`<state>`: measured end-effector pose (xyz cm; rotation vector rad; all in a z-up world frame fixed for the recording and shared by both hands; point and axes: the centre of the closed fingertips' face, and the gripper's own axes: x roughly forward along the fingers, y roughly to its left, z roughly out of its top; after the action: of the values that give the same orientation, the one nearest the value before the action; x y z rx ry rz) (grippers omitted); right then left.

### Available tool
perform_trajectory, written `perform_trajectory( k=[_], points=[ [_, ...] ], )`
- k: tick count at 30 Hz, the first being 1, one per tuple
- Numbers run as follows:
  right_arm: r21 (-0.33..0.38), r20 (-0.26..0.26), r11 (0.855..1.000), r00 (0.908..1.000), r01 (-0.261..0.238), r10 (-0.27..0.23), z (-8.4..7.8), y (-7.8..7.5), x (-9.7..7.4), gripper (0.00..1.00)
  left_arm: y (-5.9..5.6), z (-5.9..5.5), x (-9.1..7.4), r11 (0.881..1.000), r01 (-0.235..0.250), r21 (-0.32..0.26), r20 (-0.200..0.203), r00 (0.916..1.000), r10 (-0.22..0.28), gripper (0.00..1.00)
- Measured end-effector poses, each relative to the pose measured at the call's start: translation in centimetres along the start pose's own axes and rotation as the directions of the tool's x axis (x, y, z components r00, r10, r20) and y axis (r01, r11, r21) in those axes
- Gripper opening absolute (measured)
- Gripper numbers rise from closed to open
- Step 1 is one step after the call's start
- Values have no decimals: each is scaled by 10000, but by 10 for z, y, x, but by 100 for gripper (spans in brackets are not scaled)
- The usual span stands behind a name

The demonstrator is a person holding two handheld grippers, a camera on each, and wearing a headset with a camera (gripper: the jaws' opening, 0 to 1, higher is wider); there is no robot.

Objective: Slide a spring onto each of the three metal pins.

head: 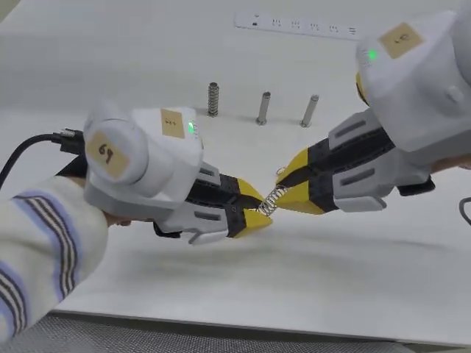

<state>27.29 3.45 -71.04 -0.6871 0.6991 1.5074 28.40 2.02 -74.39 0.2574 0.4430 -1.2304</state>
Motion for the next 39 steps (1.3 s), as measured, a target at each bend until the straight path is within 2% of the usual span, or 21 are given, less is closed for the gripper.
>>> perform_trajectory(
  k=[9, 14, 19, 24, 32, 34, 36, 39],
  points=[
    [-407, -360, 9992, 9993, 32, -47, 6, -4, -5, 8, 2, 7, -3, 9996, -144, -229, 265, 9995, 150, 1],
    [-702, -780, 9975, 9970, -38, -17, 4, -4, -5, 8, 1, 8, -3, 9996, -140, -234, 337, 9993, 148, 1],
    [-824, -889, 9964, 9960, -184, 111, 5, -3, -5, 8, -2, 8, -4, 10000, -69, -45, 93, 9999, 69, 1],
    [-935, -1312, 9955, 9913, -177, 53, -2, -2, -3, 8, -2, 7, -3, 9999, -124, -38, 102, 9999, 124, 1],
    [-718, -1342, 9970, 9908, -301, 202, -5, 0, 2, 8, -3, 3, -4, 9997, -192, 119, -84, 9998, 193, 1],
    [-707, -1473, 9970, 9889, -312, 205, -8, 0, 5, 8, -4, 10, -4, 9998, -205, 1, 309, 9993, 205, 1],
    [-746, -1487, 9966, 9886, -356, 242, -8, 1, 9, 9, -5, 8, -4, 9998, -219, 36, 206, 9996, 218, 1],
    [-688, -1502, 9968, 9882, -403, 296, -9, 0, 13, 9, -6, 11, -6, 9998, -194, 16, 345, 9992, 193, 1]
  ],
)
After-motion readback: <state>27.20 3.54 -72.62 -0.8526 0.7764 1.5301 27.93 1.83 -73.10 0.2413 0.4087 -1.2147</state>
